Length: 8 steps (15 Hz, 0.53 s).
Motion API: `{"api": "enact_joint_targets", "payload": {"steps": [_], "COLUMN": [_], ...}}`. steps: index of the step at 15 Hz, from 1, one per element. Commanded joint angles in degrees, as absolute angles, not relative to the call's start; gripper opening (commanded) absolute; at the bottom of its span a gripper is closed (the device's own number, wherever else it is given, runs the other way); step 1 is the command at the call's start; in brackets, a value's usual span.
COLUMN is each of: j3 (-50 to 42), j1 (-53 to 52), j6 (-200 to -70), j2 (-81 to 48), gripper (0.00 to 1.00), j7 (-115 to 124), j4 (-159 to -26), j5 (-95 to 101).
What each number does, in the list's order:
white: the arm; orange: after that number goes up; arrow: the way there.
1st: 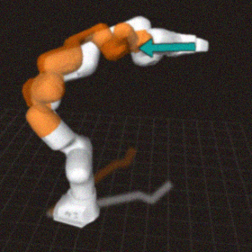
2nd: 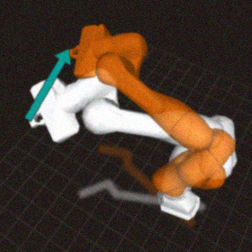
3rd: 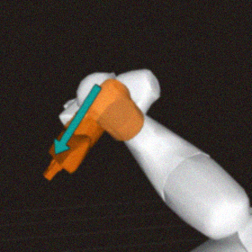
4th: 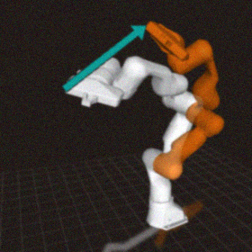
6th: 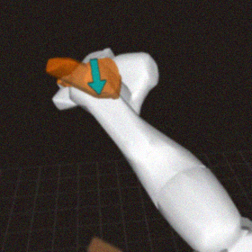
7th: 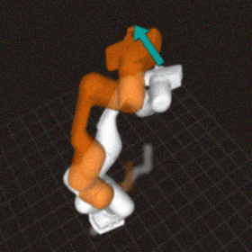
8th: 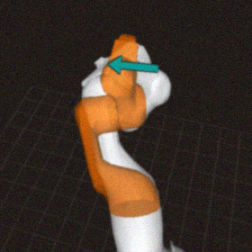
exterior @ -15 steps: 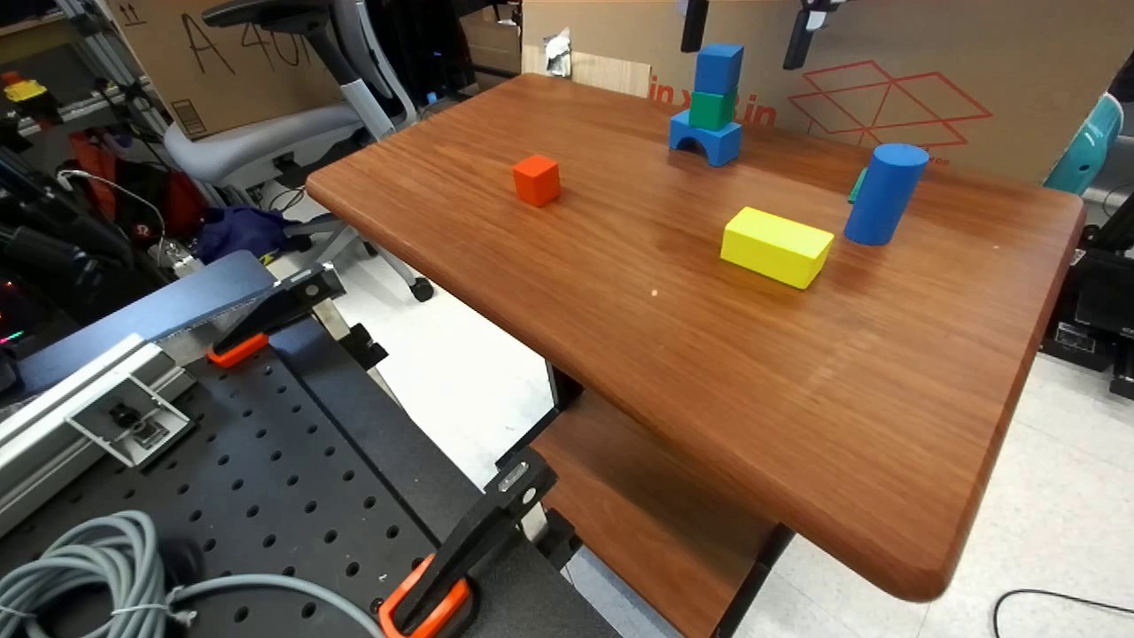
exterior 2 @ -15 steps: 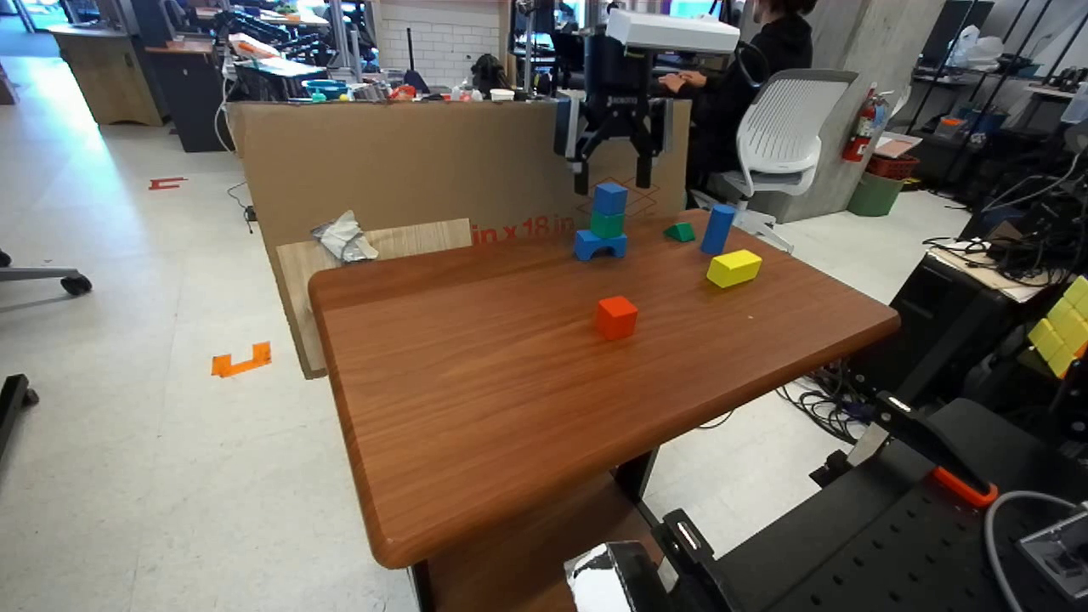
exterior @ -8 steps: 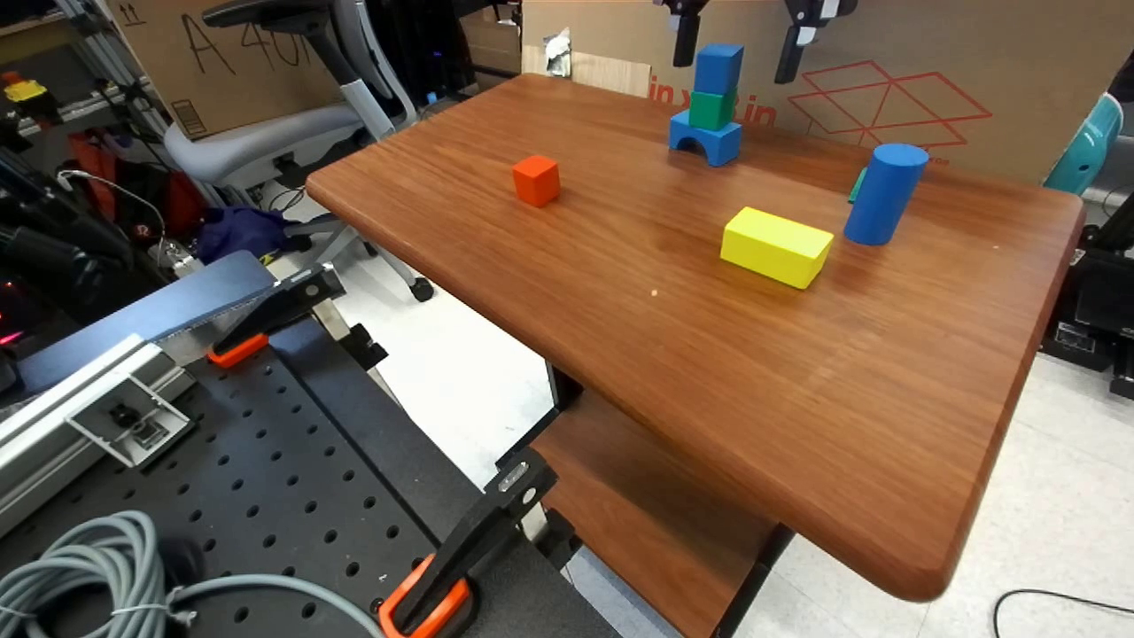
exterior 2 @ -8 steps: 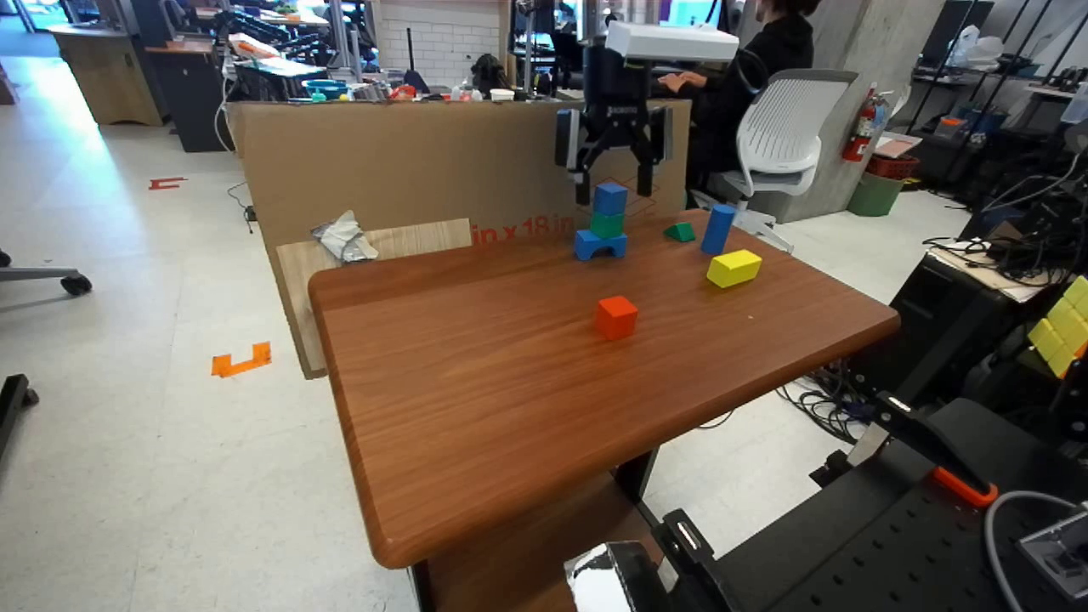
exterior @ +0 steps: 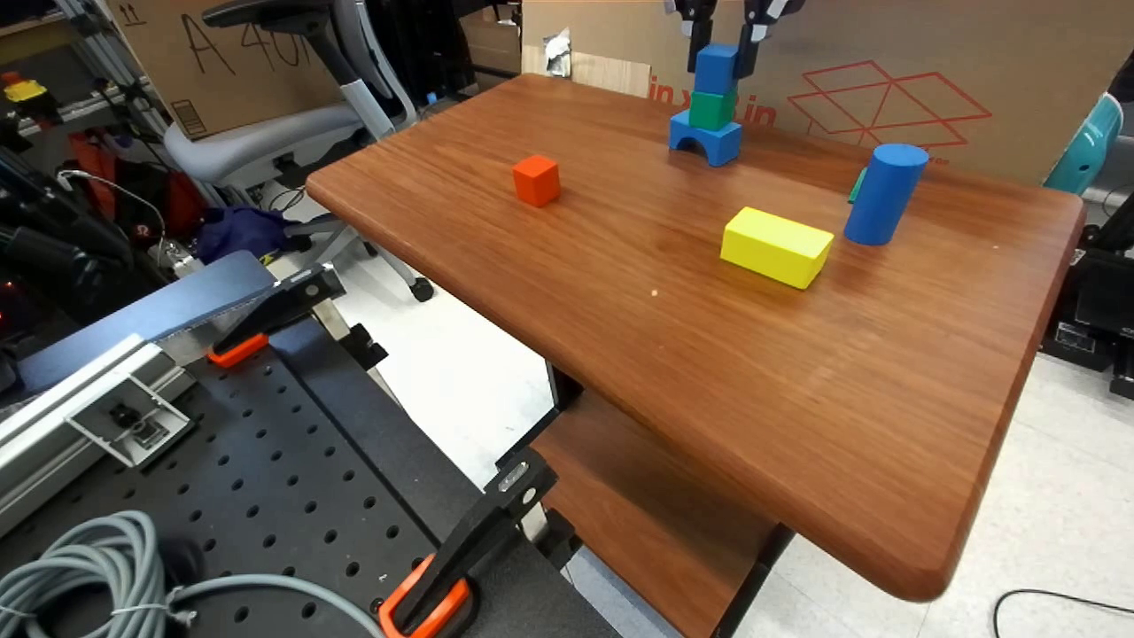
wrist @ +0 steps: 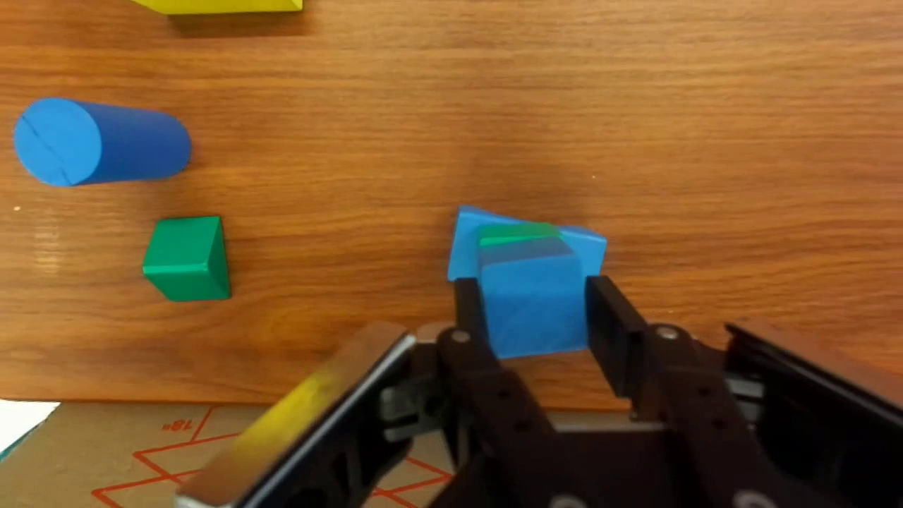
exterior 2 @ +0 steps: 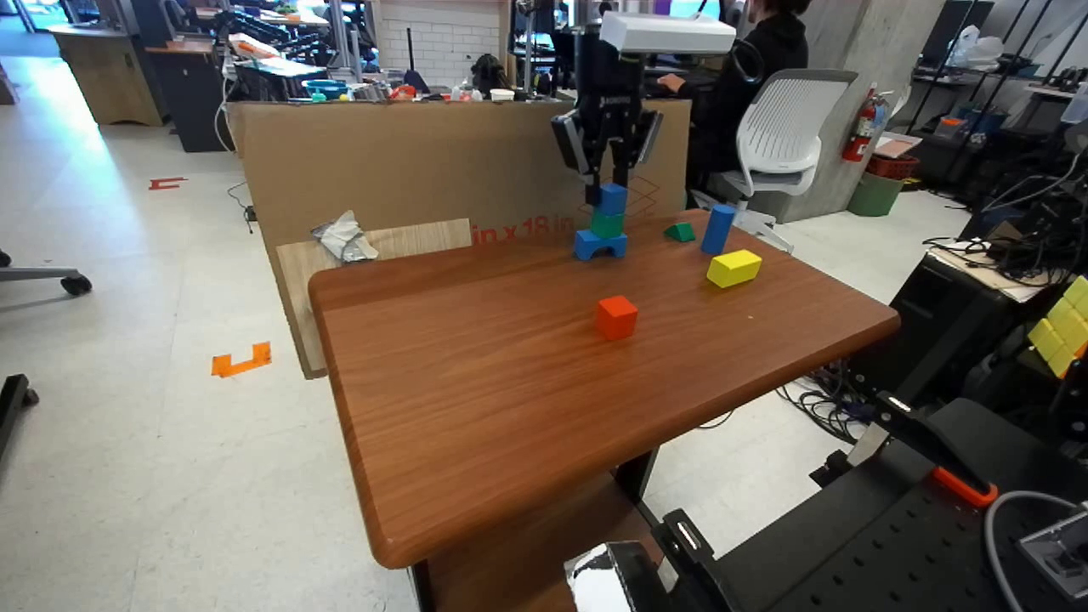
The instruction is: Remove the blue block from the top of the stack on the left.
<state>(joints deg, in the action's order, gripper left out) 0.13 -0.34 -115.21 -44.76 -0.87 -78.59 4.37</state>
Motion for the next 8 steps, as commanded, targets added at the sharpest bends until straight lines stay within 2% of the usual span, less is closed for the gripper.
{"api": "enact_joint_targets", "payload": {"steps": [1,2,8], "j3": [-0.4,-0.4,-0.1], "j1": [-1.0,-1.0,-1.4], "j6": [-117.7,-117.8,-117.1], "j2": [-40.8,-40.3,-38.5], "gripper": [0.12,0.08,0.08], "j7": [-1.0,-0.9,-0.6], "j4": [-83.7,-84.3,-85.9], "j5": [5.0,5.0,4.9]}}
